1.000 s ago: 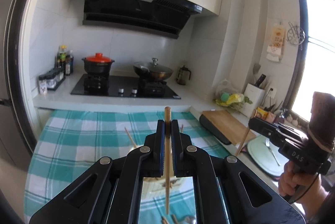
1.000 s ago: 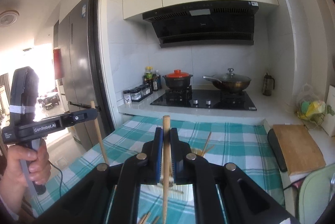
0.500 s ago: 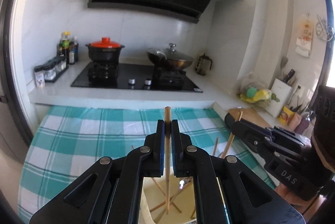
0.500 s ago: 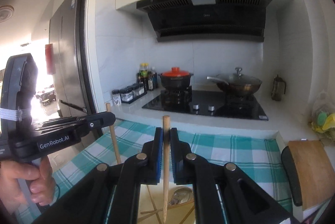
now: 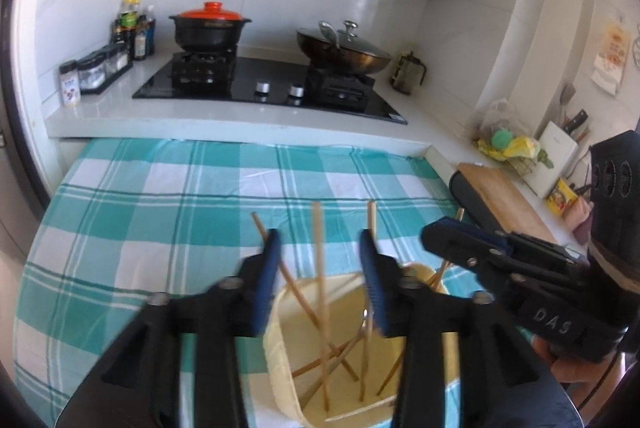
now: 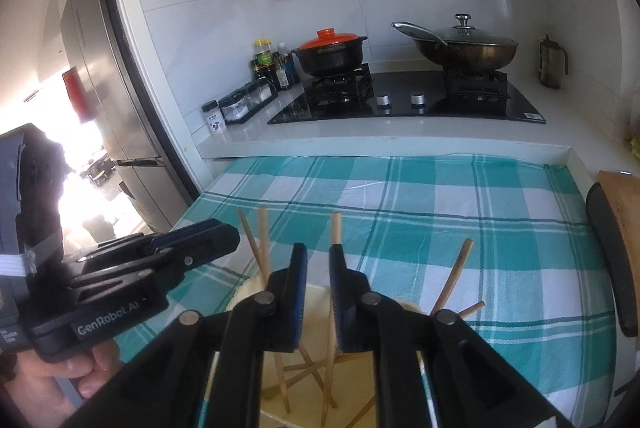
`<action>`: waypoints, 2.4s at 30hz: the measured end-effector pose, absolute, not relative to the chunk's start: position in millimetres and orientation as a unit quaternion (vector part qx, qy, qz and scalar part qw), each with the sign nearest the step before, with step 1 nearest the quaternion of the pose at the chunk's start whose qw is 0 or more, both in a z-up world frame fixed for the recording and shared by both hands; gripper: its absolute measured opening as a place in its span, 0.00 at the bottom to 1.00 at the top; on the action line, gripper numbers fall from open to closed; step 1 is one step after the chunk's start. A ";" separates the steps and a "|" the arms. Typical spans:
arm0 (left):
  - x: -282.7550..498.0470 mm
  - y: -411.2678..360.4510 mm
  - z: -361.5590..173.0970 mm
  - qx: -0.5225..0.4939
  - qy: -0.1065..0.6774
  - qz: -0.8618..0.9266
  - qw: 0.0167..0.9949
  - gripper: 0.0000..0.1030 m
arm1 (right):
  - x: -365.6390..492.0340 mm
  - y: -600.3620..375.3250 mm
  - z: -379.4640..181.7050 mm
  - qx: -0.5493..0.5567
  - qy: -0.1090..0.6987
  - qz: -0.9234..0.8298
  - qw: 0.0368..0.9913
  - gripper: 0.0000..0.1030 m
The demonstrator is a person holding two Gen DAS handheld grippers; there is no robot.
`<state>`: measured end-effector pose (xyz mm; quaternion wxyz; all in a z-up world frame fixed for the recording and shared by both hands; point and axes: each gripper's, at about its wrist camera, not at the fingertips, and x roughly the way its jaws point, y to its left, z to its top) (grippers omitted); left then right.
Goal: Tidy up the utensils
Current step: 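Open both grippers to drop the chopsticks into the caddy, then move both grippers back over the remaining chopsticks and spoon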
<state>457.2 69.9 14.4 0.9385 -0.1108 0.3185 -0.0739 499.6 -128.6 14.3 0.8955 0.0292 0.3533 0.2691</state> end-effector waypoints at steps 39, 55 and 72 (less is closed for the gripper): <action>195.0 75.7 -142.3 -0.044 0.401 -0.009 0.915 0.85 | 197.3 -259.1 -122.6 -0.056 0.410 0.119 0.903 0.42; 198.2 76.0 -153.1 -0.061 0.405 -0.009 0.912 0.86 | 192.1 -253.5 -129.0 -0.017 0.400 0.111 0.910 0.42; 198.9 84.4 -156.1 -0.090 0.411 -0.004 0.907 0.87 | 232.6 -188.9 -138.5 0.065 0.458 0.222 0.859 0.42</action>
